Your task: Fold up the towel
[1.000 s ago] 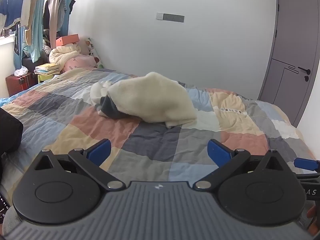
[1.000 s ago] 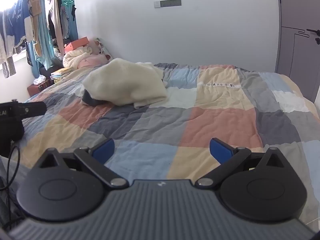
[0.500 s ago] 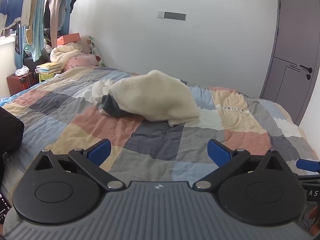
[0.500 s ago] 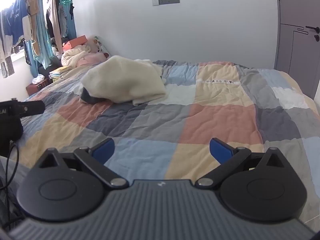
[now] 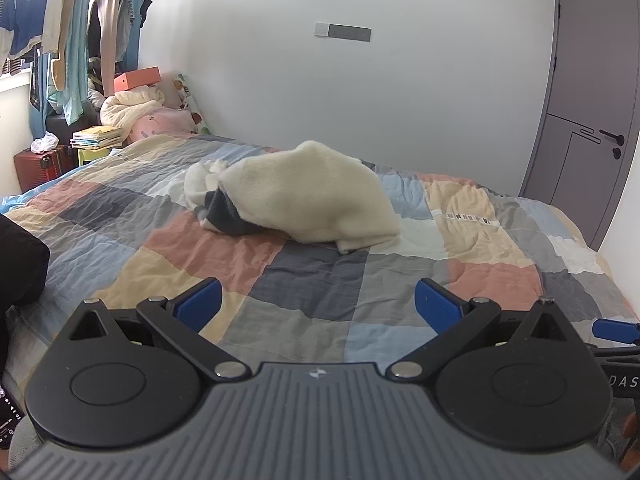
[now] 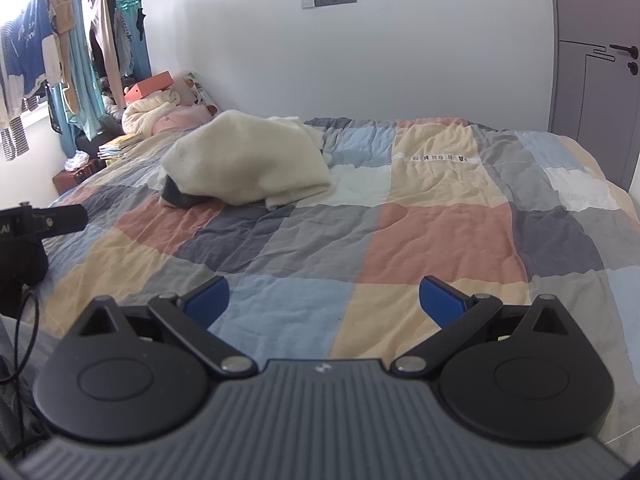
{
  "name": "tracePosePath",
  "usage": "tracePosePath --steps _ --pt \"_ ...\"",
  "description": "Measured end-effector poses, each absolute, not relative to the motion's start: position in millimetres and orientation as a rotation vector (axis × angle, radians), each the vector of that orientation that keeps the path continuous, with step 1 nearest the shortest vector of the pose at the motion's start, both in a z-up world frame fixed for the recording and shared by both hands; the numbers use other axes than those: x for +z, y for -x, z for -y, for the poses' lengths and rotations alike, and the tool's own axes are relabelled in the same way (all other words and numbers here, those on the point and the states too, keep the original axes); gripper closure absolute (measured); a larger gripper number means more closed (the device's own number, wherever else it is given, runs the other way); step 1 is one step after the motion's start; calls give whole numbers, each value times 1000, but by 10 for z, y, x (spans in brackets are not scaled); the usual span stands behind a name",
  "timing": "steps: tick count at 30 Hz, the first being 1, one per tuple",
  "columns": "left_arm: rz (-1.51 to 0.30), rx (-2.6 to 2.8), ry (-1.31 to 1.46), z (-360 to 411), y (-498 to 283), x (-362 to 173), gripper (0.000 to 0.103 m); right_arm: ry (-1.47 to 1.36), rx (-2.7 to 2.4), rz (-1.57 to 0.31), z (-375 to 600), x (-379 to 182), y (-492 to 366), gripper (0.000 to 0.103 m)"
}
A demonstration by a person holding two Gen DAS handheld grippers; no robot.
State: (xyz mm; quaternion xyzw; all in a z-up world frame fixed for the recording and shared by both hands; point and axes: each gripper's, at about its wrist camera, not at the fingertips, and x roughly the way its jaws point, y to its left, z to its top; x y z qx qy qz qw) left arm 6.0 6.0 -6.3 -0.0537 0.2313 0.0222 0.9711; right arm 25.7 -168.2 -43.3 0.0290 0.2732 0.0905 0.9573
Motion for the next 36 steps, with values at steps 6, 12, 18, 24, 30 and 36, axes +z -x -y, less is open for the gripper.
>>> tracePosePath --steps 6,12,18,24,30,36 --pt "-465 45 110 -59 -32 -44 0 -62 187 -556 1675 -435 -259 0" --pt "-466 42 113 -59 -37 -35 0 -63 186 -558 1666 -441 -258 0" --pt "-467 42 114 -55 -41 -32 0 -60 190 -561 1646 -445 -256 0" --pt "-468 38 114 -48 -49 -29 0 -61 190 -562 1644 -444 -257 0" --pt "-468 37 115 -42 -52 -31 0 -64 185 -573 1637 -459 -273 0" --pt "-469 36 115 -45 -52 -30 0 -63 184 -575 1639 -462 -285 0"
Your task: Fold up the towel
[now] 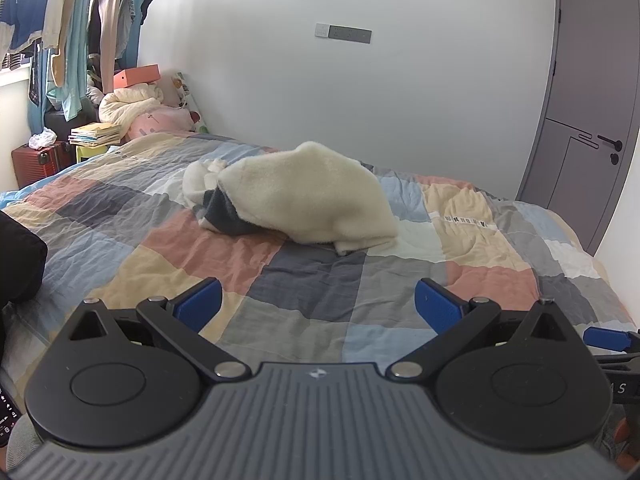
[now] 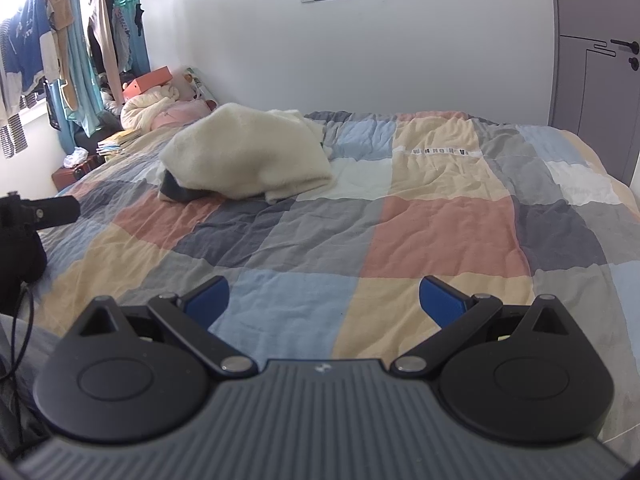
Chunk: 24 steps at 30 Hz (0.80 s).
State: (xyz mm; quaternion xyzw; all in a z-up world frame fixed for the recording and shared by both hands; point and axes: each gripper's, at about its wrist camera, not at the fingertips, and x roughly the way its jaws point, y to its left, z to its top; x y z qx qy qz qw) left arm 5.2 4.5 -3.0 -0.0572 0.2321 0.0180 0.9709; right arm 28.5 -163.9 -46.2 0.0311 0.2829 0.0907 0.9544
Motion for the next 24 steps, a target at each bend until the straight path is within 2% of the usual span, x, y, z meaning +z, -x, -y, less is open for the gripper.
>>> tracePosePath --steps 24 --pt "-479 29 133 -154 -143 -52 0 -77 195 -570 1624 -393 -358 0"
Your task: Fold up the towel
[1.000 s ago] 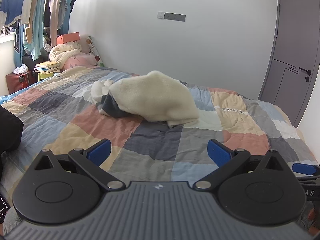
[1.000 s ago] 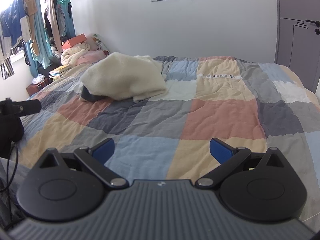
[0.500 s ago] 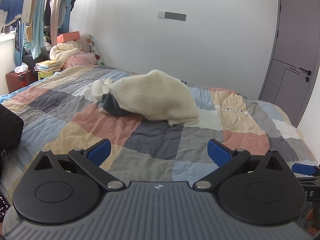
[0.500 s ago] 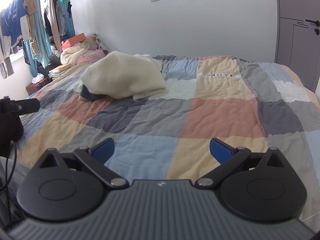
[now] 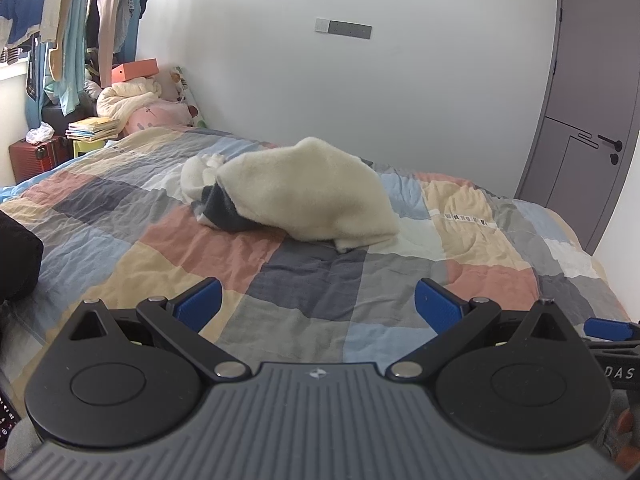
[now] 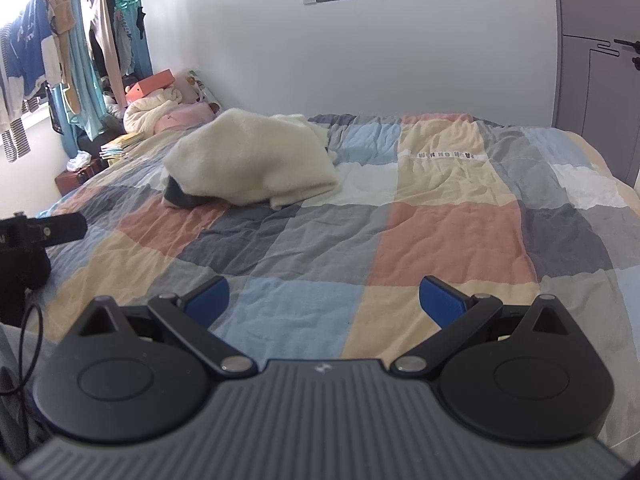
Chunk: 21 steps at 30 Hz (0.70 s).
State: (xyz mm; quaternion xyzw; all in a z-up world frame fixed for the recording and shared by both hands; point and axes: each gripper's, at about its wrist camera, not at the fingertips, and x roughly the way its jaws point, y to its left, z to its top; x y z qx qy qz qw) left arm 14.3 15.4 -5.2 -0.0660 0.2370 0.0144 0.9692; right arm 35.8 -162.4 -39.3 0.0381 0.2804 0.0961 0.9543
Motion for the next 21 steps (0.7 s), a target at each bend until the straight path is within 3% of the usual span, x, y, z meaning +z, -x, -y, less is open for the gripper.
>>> tracePosePath --steps 9,21 --pt "-436 22 146 -253 -416 81 0 -87 212 -536 1575 -133 -629 0" --pt "-465 20 182 -546 -1562 -30 0 -99 250 -498 1340 61 -1414 0"
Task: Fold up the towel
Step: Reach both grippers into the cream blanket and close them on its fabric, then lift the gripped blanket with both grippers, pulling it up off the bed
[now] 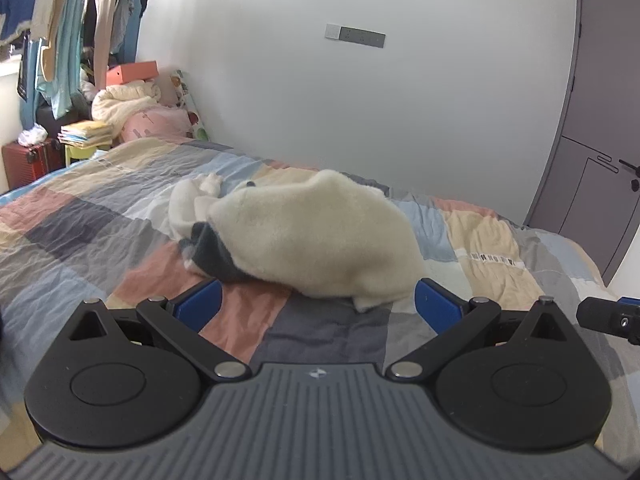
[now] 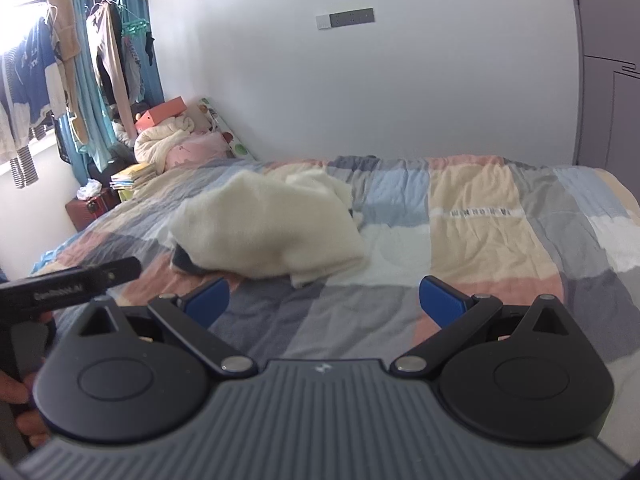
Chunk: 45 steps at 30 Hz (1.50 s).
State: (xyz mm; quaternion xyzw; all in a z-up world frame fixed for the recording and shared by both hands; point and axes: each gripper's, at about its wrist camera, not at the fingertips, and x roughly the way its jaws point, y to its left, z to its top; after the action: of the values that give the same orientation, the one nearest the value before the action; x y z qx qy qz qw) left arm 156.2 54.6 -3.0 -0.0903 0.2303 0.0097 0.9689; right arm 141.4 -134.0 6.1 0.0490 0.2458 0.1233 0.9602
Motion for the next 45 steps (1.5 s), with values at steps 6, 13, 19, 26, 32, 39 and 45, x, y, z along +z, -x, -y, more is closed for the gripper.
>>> tracePosePath --steps 6,13,19,26,32,39,45 --pt "-520 -22 291 -763 -2290 -279 0 -130 252 -477 1207 -19 -1978 0" --pt "-638 -113 599 -1223 -2929 -1018 0 -277 304 -539 1097 -498 -2643 0" --pt "-652 -92 694 -1429 -3332 -1489 1 -428 392 -622 991 -998 -3144 5" --pt "-617 -118 790 -1519 -3697 -1865 17 -532 374 -702 1040 -1539 -3629 21" --pt "-534 -117 771 -1635 -3786 -1896 68 -588 403 -688 1067 -1749 -3756 48" --pt "-395 -228 709 -1723 -3570 -1728 88 -559 501 -576 1101 -1541 -3653 90" --pt "-304 -314 679 -1672 -3151 -1465 89 -403 534 -428 1094 -1135 -3344 93"
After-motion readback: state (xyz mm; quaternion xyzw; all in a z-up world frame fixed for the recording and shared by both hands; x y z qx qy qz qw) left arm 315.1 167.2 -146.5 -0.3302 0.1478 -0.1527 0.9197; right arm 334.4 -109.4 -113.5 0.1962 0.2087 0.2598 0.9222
